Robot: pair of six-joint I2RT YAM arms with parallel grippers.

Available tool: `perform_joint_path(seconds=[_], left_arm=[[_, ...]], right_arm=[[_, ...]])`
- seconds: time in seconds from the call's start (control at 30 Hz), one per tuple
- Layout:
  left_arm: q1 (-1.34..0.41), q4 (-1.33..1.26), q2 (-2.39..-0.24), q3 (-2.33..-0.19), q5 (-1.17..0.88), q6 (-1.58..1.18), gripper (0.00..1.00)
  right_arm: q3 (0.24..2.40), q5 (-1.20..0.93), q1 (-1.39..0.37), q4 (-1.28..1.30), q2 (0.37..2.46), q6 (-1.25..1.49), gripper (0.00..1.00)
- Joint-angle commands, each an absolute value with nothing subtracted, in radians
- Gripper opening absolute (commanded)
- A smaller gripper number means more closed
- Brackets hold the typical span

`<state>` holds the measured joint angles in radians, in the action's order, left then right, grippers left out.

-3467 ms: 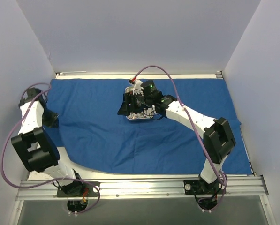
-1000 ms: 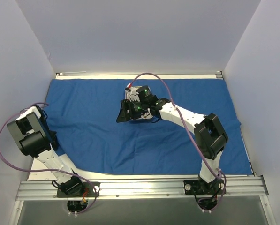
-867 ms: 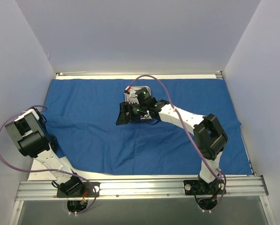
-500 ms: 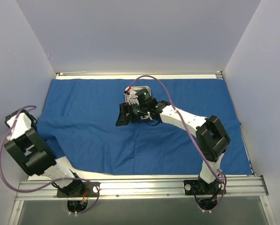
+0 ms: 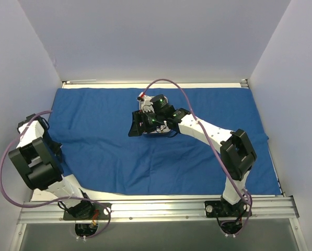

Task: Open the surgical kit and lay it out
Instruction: Smooth out the surgical kit at the center of the board.

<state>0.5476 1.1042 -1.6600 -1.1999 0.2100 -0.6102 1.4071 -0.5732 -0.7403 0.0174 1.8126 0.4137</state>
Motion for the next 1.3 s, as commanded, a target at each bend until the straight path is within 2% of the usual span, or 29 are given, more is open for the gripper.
perform_joint_path(seconds=[0.0, 0.23, 0.37, 0.47, 0.5, 0.63, 0.73, 0.83, 0.93, 1.1, 1.27], left_arm=[[0.54, 0.938, -1.712, -1.184, 0.14, -0.56, 0.02], [0.529, 0.863, -1.772, -1.124, 0.188, -0.558, 0.02], [0.515, 1.03, -1.845, -1.161, 0.436, -0.658, 0.02], [0.514, 1.133, -1.907, -1.196, 0.546, -0.658, 0.02], [0.514, 1.144, -1.917, -1.2, 0.593, -0.755, 0.02], [0.546, 1.196, -1.879, -1.21, 0.607, -0.765, 0.02], [0.549, 1.252, -1.763, -1.23, 0.65, -0.753, 0.02], [0.552, 1.282, -1.645, -1.276, 0.64, -0.68, 0.02], [0.479, 1.279, -1.562, -1.318, 0.565, -0.592, 0.02], [0.273, 1.234, -1.548, -1.328, 0.457, -0.555, 0.02], [0.212, 1.036, -1.612, -1.304, 0.249, -0.502, 0.02]], right_arm=[[1.439, -0.546, -0.735, 0.035, 1.798, 0.393, 0.65], [1.408, -0.54, -0.733, 0.022, 1.783, 0.394, 0.65], [1.401, -0.538, -0.735, 0.012, 1.766, 0.39, 0.65], [1.394, -0.537, -0.733, 0.012, 1.761, 0.385, 0.65], [1.39, -0.535, -0.733, 0.009, 1.755, 0.387, 0.65], [1.37, -0.537, -0.735, 0.009, 1.746, 0.385, 0.65], [1.373, -0.534, -0.733, 0.014, 1.743, 0.376, 0.65], [1.381, -0.532, -0.733, 0.025, 1.738, 0.373, 0.65], [1.4, -0.526, -0.732, 0.047, 1.747, 0.365, 0.65], [1.434, -0.522, -0.723, 0.092, 1.775, 0.354, 0.65], [1.456, -0.517, -0.707, 0.136, 1.805, 0.354, 0.65]])
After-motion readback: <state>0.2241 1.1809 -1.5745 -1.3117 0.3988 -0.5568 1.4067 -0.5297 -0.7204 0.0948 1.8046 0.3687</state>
